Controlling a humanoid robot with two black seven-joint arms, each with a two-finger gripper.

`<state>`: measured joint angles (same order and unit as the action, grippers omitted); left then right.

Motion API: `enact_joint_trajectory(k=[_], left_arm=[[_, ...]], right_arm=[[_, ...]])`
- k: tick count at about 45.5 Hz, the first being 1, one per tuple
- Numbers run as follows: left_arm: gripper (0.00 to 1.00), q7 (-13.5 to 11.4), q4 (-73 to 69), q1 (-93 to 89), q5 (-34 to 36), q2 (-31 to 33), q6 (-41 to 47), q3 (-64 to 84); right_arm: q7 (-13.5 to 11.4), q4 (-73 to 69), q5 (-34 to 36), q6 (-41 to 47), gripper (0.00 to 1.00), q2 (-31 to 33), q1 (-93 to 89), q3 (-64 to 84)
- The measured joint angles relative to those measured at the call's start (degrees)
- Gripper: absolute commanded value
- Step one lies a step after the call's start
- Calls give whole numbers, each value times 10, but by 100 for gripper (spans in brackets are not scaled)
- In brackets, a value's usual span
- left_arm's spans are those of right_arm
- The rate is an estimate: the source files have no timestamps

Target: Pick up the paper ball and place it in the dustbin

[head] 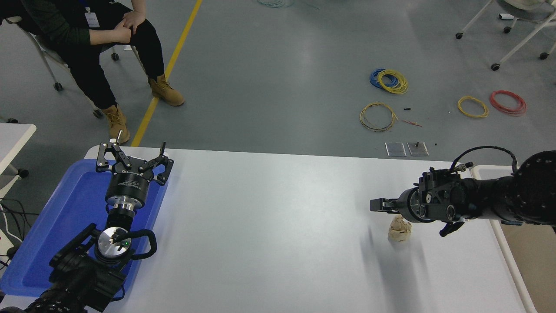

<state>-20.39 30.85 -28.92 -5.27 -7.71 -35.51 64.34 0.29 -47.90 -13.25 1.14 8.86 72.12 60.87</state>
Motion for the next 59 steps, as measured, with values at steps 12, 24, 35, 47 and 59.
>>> enact_joint_trajectory(k=[12, 24, 35, 47, 59], left_arm=[[100, 0, 0, 0, 0, 0, 0, 0], [100, 0, 0, 0, 0, 0, 0, 0], [100, 0, 0, 0, 0, 0, 0, 0], [100, 0, 0, 0, 0, 0, 0, 0], [100, 0, 0, 0, 0, 0, 0, 0]], right_arm=[[0, 9, -1, -4, 100, -1, -17, 5], [0, 12, -1, -6, 81, -1, -34, 6], [2, 12, -2, -12, 71, -2, -43, 6], [3, 10, -16, -16, 28, -3, -46, 4], [3, 7, -37, -15, 0, -5, -41, 7]])
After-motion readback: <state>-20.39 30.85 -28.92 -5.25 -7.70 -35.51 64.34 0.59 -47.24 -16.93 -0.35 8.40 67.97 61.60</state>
